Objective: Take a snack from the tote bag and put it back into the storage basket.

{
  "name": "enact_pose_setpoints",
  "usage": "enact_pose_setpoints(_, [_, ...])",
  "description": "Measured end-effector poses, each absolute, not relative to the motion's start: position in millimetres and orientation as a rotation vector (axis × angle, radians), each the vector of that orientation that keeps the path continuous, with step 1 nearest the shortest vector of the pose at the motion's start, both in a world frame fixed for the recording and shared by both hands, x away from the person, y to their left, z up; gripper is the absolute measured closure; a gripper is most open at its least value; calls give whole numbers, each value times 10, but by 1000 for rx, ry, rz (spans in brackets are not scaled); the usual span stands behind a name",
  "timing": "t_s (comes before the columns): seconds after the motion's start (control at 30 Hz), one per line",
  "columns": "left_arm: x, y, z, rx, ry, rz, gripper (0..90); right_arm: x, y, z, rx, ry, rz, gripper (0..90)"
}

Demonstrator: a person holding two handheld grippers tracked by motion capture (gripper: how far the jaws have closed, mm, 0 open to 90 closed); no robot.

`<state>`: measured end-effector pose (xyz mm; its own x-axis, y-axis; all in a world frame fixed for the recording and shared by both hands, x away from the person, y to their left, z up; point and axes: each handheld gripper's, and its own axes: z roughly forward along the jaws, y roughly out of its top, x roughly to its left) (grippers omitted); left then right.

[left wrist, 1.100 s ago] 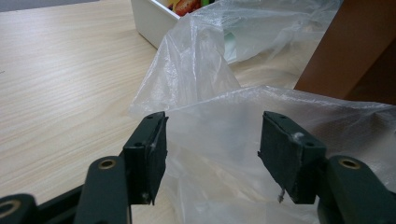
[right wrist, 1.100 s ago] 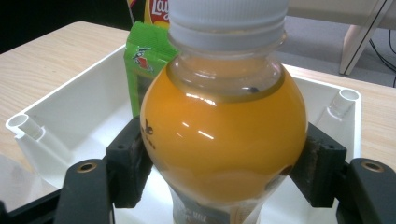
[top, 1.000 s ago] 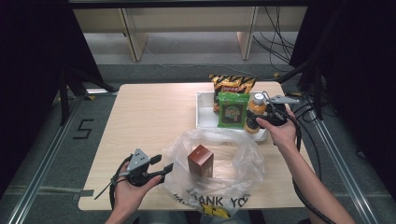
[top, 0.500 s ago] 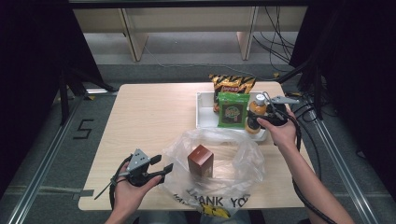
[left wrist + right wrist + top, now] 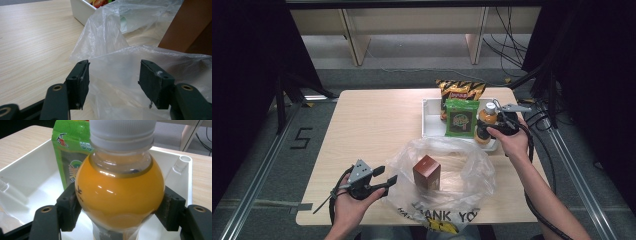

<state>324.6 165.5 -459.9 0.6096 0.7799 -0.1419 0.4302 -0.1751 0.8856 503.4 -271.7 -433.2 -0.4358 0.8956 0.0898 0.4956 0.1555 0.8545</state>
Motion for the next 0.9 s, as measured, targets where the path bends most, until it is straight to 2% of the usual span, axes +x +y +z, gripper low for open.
enact_pose_setpoints(0.43, [3243, 1654, -4601, 1805, 982, 424, 409, 5068, -2812, -4379, 1224, 2061, 1149, 317])
enact_pose_setpoints(0.5, [3244, 1653, -4601, 1806, 981, 424, 409, 5046, -2738, -4382, 1340, 2006, 1197, 317])
enact_pose_setpoints(0.9, [3243, 1652, -4603, 1809, 981, 424, 409, 5057, -2721, -4439, 1345, 2022, 1165, 316])
